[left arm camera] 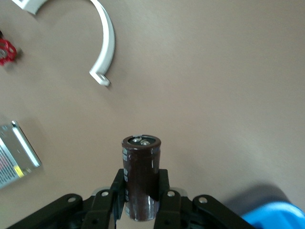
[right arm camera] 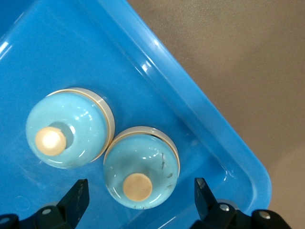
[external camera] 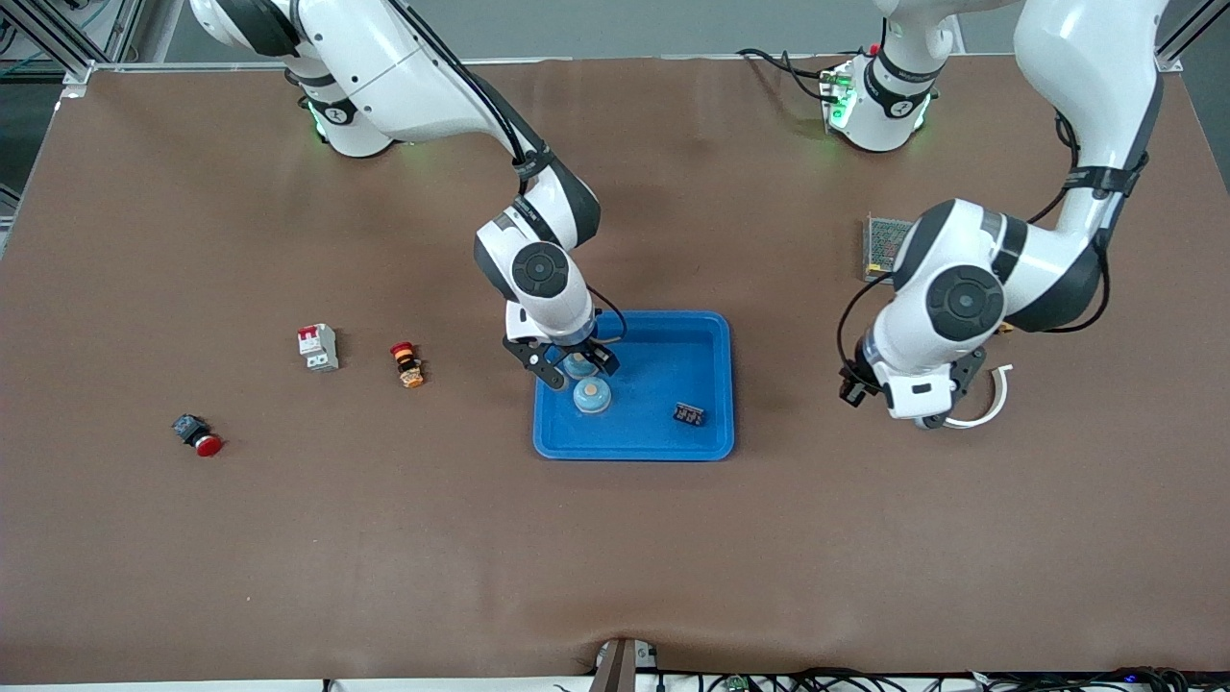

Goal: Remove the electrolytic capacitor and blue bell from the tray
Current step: 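Carry the capacitor beside the white clip while the right gripper grasps a bell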

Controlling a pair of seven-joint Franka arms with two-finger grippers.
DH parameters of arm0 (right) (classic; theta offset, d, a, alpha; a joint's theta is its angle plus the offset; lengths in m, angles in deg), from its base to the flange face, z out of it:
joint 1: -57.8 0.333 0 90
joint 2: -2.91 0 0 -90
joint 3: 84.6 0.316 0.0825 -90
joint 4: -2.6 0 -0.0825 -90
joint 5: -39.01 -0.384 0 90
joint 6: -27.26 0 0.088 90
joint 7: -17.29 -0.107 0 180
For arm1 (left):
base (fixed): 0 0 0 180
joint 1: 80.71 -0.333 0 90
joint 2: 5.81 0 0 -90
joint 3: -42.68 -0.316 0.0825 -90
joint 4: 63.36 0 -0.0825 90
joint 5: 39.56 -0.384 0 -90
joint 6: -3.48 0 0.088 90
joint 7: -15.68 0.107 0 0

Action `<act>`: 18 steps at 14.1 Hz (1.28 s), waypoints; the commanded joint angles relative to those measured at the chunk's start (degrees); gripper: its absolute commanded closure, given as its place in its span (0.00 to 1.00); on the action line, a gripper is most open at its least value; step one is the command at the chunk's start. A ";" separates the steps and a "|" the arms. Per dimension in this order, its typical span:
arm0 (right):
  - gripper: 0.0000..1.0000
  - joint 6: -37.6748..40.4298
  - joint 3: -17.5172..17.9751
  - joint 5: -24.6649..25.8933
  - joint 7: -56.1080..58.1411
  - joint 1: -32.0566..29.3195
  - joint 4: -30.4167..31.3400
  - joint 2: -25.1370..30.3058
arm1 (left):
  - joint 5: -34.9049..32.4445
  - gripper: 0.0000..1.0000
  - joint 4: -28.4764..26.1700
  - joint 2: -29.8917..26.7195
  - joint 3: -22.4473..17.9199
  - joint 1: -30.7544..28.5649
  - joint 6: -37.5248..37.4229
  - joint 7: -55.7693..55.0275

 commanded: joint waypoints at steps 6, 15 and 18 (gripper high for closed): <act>0.16 0.26 -0.10 0.36 -0.36 -0.96 -0.80 -0.65 | 1.45 1.00 -3.05 0.16 0.76 -9.76 -0.51 13.61; 1.00 0.61 -0.01 0.27 0.34 -1.31 -1.33 -0.21 | 1.46 1.00 -5.77 1.74 0.76 -21.63 -0.42 32.61; 1.00 2.79 -0.01 0.19 0.08 -1.31 -3.52 -0.04 | 1.46 1.00 -5.86 2.80 0.67 -21.90 -0.34 33.15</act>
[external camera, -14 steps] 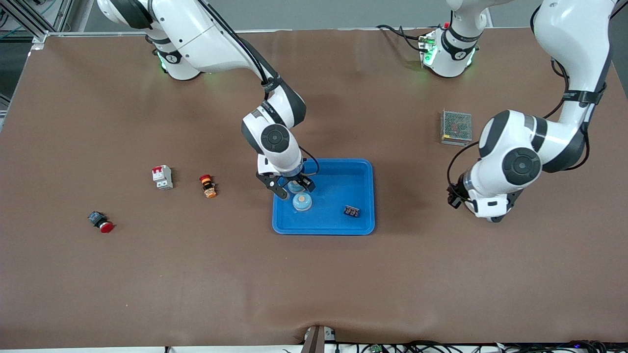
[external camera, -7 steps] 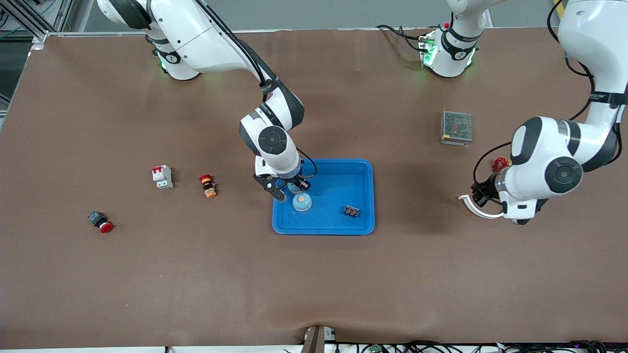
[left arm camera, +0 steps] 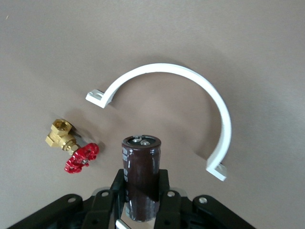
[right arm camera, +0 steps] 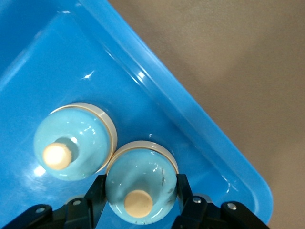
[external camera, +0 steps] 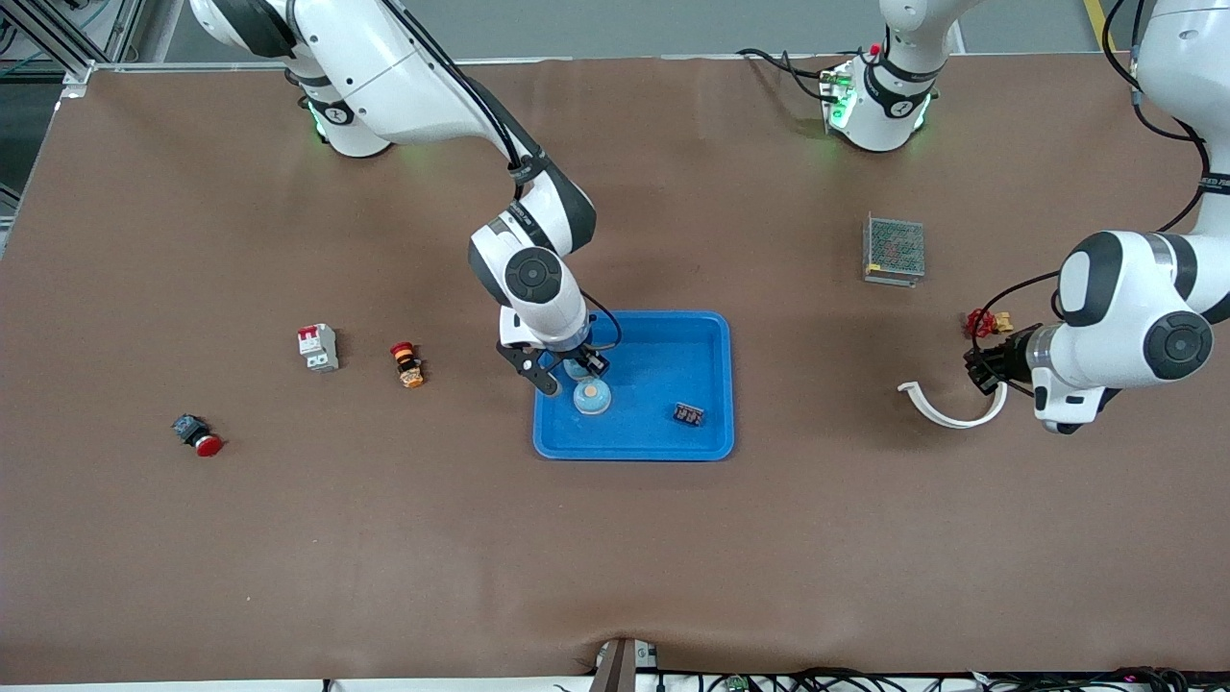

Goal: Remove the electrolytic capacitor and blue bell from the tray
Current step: 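Carry the capacitor beside the white clip while the right gripper grasps a bell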

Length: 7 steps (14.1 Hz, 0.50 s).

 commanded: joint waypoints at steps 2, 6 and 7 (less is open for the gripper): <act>1.00 8.21 0.55 0.17 0.23 -1.11 -6.14 0.19 | 1.10 1.00 -0.03 2.08 0.67 -0.29 0.30 1.63; 1.00 16.23 0.55 0.26 3.90 -2.87 -10.46 1.24 | 0.58 1.00 0.15 5.42 0.58 -0.20 4.08 2.43; 1.00 18.07 0.55 0.26 6.97 -3.57 -10.46 2.20 | 0.14 1.00 0.15 6.04 0.58 -0.20 5.13 2.60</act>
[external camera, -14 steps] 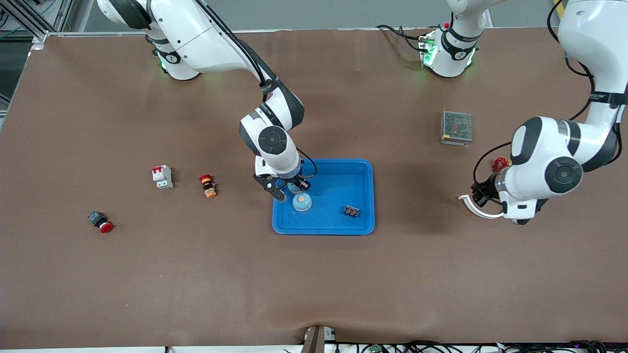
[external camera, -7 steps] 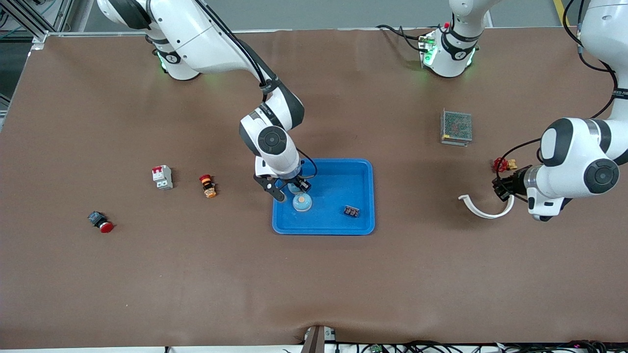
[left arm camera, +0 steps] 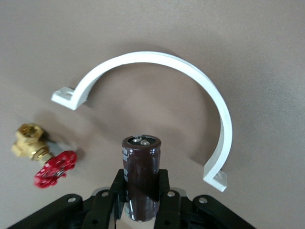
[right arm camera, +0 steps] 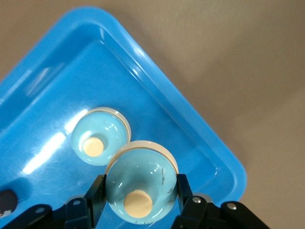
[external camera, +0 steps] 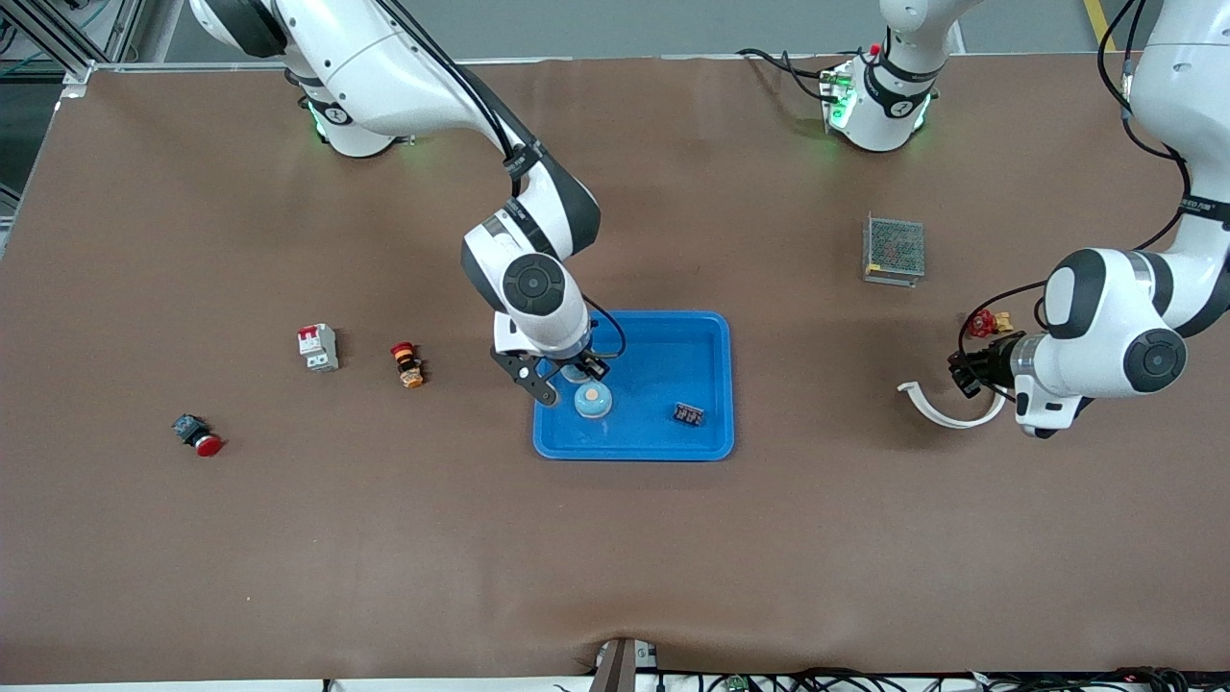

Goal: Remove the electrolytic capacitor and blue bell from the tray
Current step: 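Carry the bell toward the white breaker while the left gripper releases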

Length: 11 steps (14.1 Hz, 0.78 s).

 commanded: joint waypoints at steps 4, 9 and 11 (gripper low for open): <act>1.00 12.77 0.62 0.12 19.34 -6.43 -0.43 7.01 | -0.05 1.00 1.00 3.18 0.09 -0.23 4.17 2.81; 1.00 21.66 0.53 2.48 39.47 -13.54 -0.08 12.38 | -1.79 0.38 3.19 5.37 0.00 -0.23 4.35 2.99; 1.00 23.86 0.45 3.02 46.07 -16.96 0.01 13.88 | -3.03 0.35 3.19 5.64 0.00 -0.32 4.35 2.99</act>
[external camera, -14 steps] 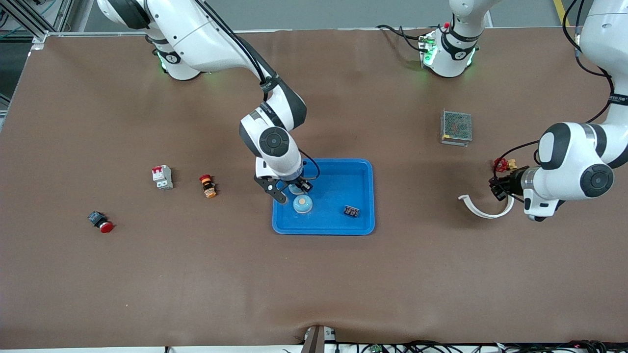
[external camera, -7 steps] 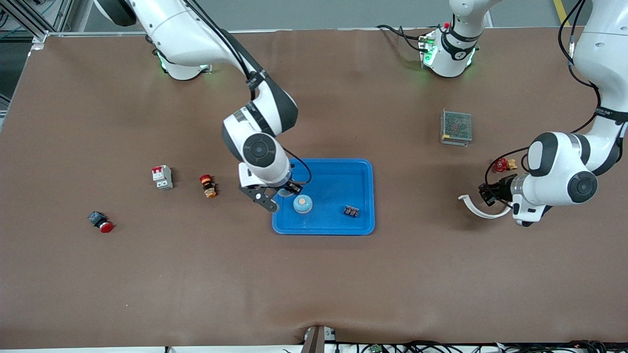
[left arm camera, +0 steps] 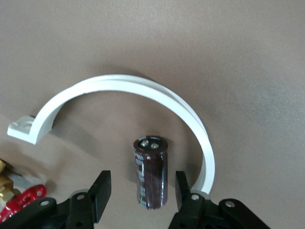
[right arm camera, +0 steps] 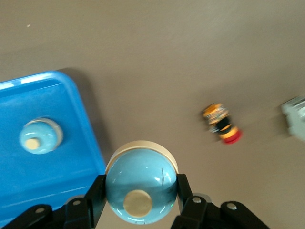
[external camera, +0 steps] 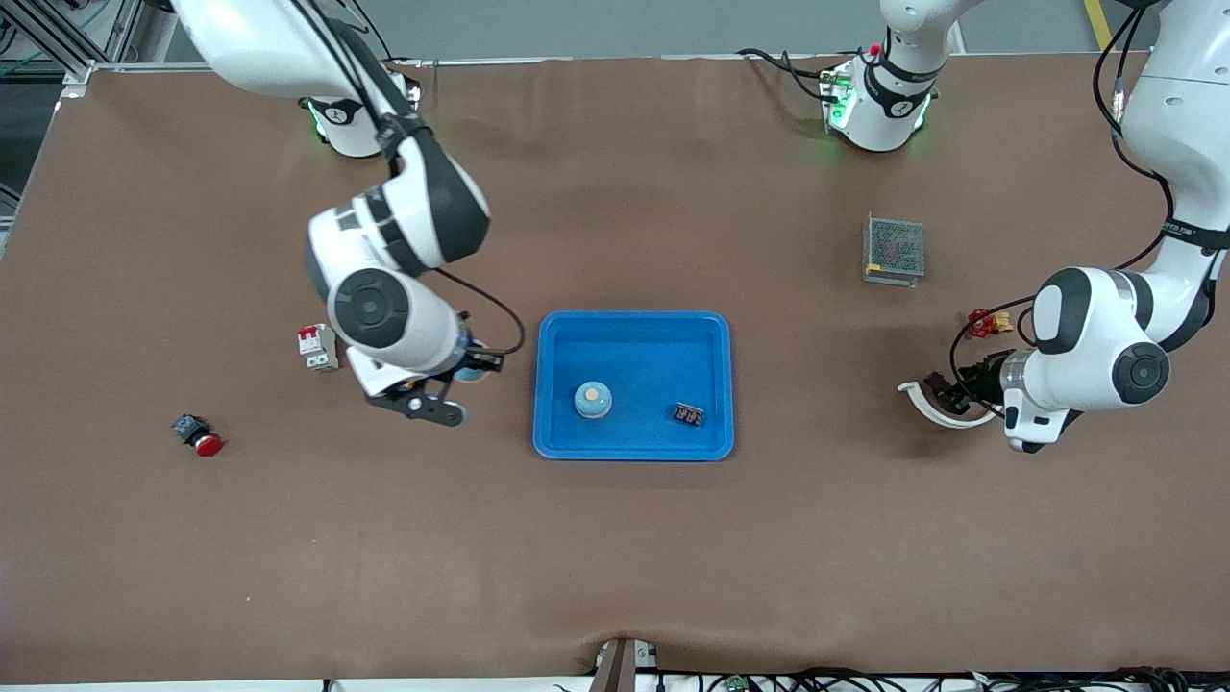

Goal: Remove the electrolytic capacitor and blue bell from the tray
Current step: 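Carry the bell toward the white breaker while the left gripper releases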

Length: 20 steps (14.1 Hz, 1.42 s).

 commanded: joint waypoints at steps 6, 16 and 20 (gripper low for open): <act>1.00 1.53 0.96 1.33 21.30 -12.32 6.52 6.42 | -0.60 0.00 3.79 -0.19 0.66 0.23 -1.73 -0.30; 1.00 -17.61 1.04 3.97 32.19 -18.99 29.89 18.46 | -0.16 0.00 9.67 0.07 5.67 10.67 -5.51 -24.78; 1.00 -25.78 1.04 3.97 40.18 -23.83 39.39 23.03 | 0.01 0.00 16.08 4.37 5.49 19.37 -5.51 -38.85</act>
